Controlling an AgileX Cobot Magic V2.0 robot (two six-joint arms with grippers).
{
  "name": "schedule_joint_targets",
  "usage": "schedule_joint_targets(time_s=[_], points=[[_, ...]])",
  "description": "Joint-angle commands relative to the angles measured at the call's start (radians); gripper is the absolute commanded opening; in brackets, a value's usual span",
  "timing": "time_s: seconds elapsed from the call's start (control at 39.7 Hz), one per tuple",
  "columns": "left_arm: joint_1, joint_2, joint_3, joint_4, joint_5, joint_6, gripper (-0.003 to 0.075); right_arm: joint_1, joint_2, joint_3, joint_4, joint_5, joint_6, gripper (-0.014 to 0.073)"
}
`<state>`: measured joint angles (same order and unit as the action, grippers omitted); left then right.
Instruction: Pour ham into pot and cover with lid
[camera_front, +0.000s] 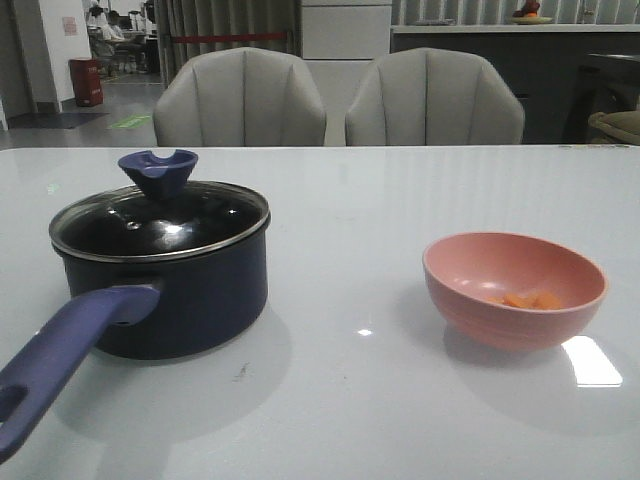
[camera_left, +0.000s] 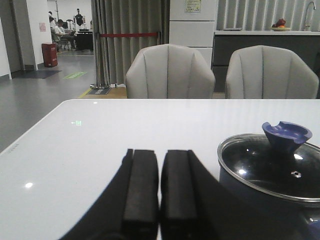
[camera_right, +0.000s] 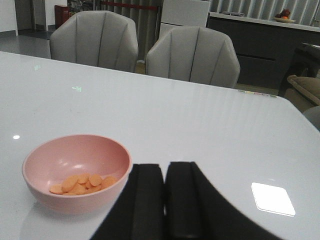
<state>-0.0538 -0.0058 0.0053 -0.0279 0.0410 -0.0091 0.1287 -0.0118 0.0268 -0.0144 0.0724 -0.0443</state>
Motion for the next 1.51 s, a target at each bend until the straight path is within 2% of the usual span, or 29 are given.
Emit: schedule_joint_targets(time_s=[0.0, 0.58, 0.86, 1.13, 1.18, 1.26, 1.49], points=[[0.005, 0.007, 0.021, -0.005, -0.080, -0.001, 0.0113, -0.006, -0.018, -0.005, 0.002, -0.078, -0.005, 0.0148], [0.005, 0.007, 0.021, -0.003, -0.080, -0.001, 0.0113, -0.006, -0.018, -0.005, 0.002, -0.078, -0.005, 0.0148], [0.005, 0.007, 0.021, 0.000, -0.123, -0.001, 0.0113, -0.006, -0.018, -0.005, 0.002, -0.078, -0.005, 0.0148], [0.005, 0.007, 0.004, -0.004, -0.439, -0.001, 0.0113, -0.006, -0.018, -0.005, 0.002, -0.078, -0.005, 0.0148], [0.005, 0.007, -0.026, -0.004, -0.421, -0.001, 0.0113, -0.006, -0.018, -0.005, 0.002, -0.078, -0.005, 0.0148], [0.005, 0.007, -0.095, -0.004, -0.323, -0.001, 0.0113, -0.006, -0.018, -0.005, 0.002, -0.078, -0.005, 0.0148], [0.005, 0.090, -0.324, -0.004, 0.059, -0.001, 0.0113, -0.006, -0.018, -0.005, 0.002, -0.078, -0.005, 0.0148]])
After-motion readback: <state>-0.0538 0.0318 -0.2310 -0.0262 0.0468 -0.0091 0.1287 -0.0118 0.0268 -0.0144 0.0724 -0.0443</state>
